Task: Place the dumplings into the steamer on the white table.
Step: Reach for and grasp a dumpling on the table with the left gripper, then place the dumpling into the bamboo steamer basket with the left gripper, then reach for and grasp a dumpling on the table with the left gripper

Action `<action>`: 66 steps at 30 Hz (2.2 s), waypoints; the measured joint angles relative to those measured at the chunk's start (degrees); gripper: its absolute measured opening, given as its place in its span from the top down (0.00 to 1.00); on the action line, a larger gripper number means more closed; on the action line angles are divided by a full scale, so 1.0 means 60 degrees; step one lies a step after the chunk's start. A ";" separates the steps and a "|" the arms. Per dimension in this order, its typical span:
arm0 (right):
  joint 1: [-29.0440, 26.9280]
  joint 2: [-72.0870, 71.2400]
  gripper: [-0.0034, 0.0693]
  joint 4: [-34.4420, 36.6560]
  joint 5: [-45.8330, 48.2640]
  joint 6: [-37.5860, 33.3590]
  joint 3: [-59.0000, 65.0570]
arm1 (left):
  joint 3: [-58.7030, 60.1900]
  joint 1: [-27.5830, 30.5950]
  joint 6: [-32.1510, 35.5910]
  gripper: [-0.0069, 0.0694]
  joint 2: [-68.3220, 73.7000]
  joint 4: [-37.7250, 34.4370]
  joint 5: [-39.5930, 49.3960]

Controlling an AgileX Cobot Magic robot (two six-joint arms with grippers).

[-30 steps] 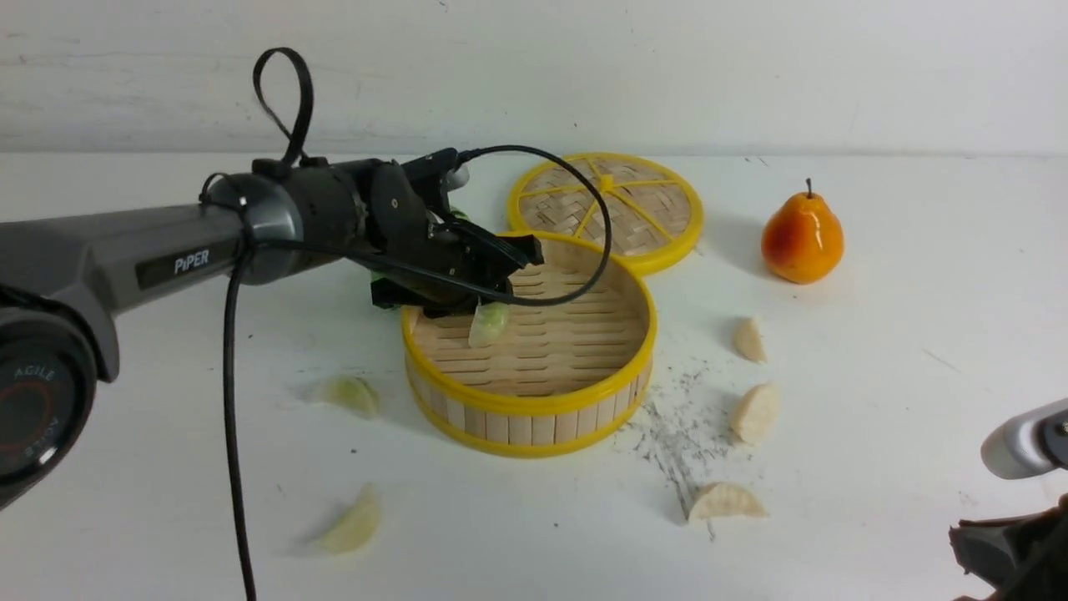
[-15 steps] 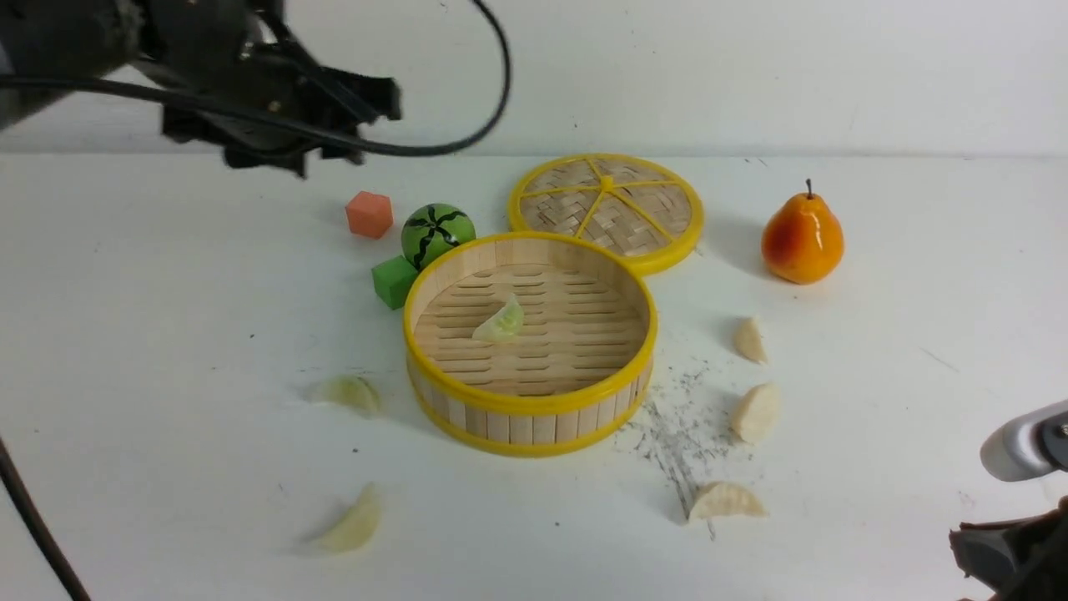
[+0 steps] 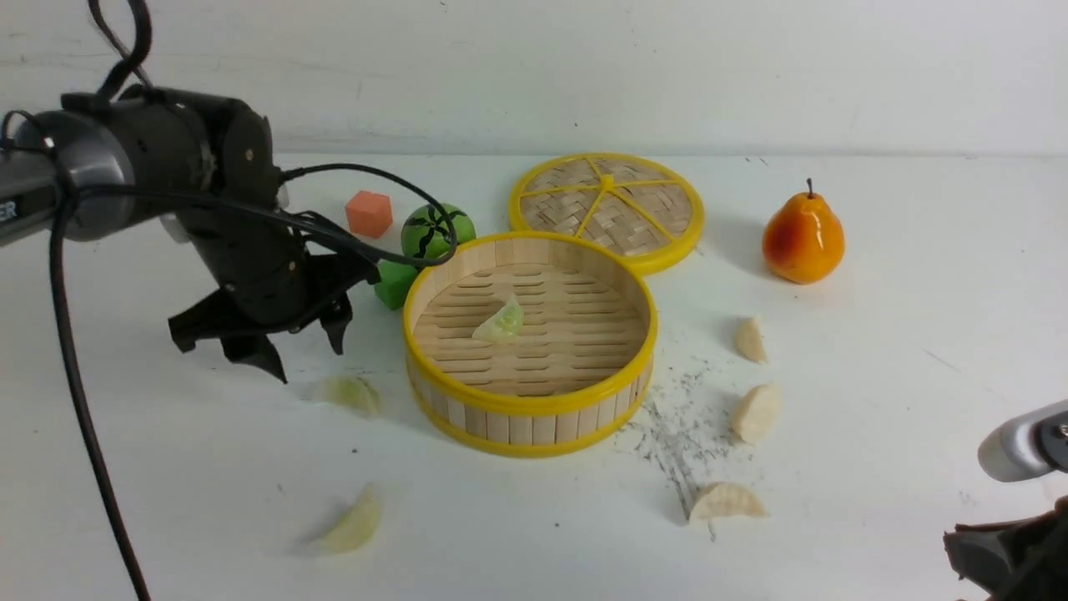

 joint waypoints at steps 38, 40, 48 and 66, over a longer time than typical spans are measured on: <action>0.0000 0.0000 0.84 0.0206 -0.0246 0.0017 0.0000 | -0.2596 -0.0691 0.7651 0.65 0.0994 -0.4002 0.0000; 0.0000 0.0000 0.83 0.0206 -0.0245 0.0017 0.0000 | -0.2834 -0.0898 0.7684 0.65 0.1411 -0.3543 -0.0310; 0.0000 0.0000 0.83 0.0184 -0.0281 0.0017 0.0000 | -0.3405 -0.1172 0.7610 0.65 0.2327 -0.1962 -0.0880; 0.0000 0.0000 0.82 0.0173 -0.0202 -0.0011 0.0000 | -0.4573 -0.1172 0.6830 0.45 -0.0014 -0.1577 0.3159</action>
